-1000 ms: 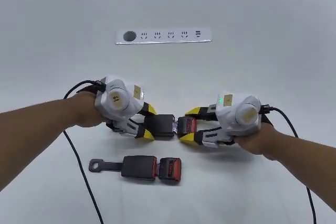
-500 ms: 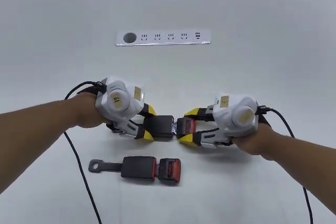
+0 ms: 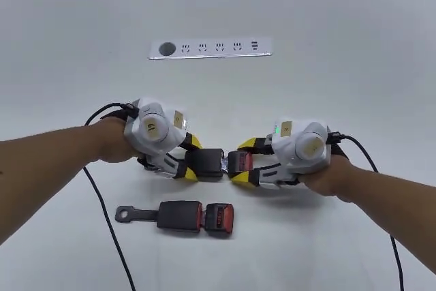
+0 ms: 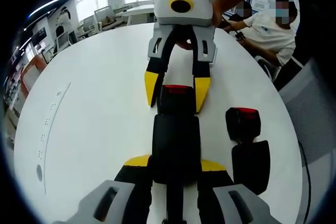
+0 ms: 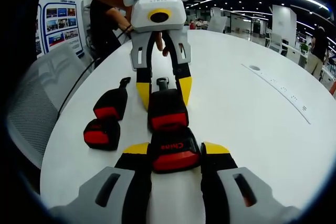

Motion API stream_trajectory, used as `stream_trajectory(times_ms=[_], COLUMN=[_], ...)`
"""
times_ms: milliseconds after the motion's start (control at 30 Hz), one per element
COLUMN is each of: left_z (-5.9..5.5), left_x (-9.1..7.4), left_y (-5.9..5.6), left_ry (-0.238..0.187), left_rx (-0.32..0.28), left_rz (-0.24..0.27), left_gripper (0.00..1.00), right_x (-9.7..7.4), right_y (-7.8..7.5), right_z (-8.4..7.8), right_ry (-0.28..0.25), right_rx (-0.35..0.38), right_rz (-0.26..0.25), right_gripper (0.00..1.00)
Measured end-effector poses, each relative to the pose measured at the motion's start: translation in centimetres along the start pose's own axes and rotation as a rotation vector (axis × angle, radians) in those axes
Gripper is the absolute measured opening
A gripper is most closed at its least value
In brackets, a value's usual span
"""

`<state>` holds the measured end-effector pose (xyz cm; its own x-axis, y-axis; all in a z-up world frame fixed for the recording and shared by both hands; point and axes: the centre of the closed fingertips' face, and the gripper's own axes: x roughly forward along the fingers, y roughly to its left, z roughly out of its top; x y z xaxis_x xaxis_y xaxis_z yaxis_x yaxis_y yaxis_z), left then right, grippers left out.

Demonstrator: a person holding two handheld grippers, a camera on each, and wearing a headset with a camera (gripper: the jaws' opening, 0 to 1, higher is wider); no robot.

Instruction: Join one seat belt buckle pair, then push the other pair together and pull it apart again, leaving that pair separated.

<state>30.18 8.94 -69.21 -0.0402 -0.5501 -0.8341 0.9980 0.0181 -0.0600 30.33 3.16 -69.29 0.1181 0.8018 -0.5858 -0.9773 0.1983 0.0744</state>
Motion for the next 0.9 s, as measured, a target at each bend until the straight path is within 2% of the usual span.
stream_trajectory(times_ms=[533,900], left_z=[-0.2,0.1], left_x=[0.1,0.1], left_y=[0.1,-0.1], left_ry=[0.018,0.013], left_rx=[0.001,-0.014], left_rz=[0.004,0.014], left_gripper=[0.33,0.33], right_x=[-1.4,-1.3], right_y=[-0.1,-0.3], right_z=[-0.5,-0.8], right_ry=[0.026,0.024], right_rx=[-0.001,0.01], right_rz=[-0.005,-0.013], right_gripper=[0.34,0.34])
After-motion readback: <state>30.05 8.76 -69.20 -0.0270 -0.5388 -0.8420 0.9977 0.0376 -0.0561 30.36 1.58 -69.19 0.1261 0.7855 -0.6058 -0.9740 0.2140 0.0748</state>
